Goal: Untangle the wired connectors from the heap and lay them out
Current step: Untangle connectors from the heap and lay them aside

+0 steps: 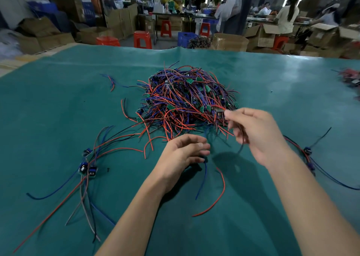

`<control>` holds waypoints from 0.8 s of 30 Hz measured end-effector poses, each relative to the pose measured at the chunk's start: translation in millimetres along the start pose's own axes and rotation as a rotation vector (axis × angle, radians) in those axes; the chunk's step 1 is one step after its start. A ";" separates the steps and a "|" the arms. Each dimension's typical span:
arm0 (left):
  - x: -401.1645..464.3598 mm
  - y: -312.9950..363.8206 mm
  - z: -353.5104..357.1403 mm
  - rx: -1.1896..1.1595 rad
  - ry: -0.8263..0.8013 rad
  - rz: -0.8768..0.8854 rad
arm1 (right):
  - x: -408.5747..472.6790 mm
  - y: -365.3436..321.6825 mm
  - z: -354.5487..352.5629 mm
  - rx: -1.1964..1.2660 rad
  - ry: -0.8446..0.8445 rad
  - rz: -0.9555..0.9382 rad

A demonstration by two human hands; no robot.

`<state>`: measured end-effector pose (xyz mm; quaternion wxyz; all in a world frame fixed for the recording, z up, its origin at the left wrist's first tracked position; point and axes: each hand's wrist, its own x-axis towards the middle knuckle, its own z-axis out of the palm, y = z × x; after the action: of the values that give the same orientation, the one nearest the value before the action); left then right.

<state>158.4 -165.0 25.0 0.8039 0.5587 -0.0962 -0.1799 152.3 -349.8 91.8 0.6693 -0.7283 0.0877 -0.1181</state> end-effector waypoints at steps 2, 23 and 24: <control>0.2 0.0 0.6 0.003 -0.015 -0.014 | -17.1 14.7 0.1 0.059 -0.078 0.062; 1.8 -7.9 -1.2 0.055 -0.051 -0.002 | -61.3 50.3 31.4 -0.261 -0.314 -0.411; 2.2 -8.1 -0.9 0.041 -0.046 0.002 | -62.5 49.1 32.6 -0.301 -0.297 -0.449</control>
<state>159.3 -167.6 17.0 0.7900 0.5708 -0.1186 -0.1899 103.4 -305.2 37.0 0.5164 -0.8298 -0.1577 -0.1410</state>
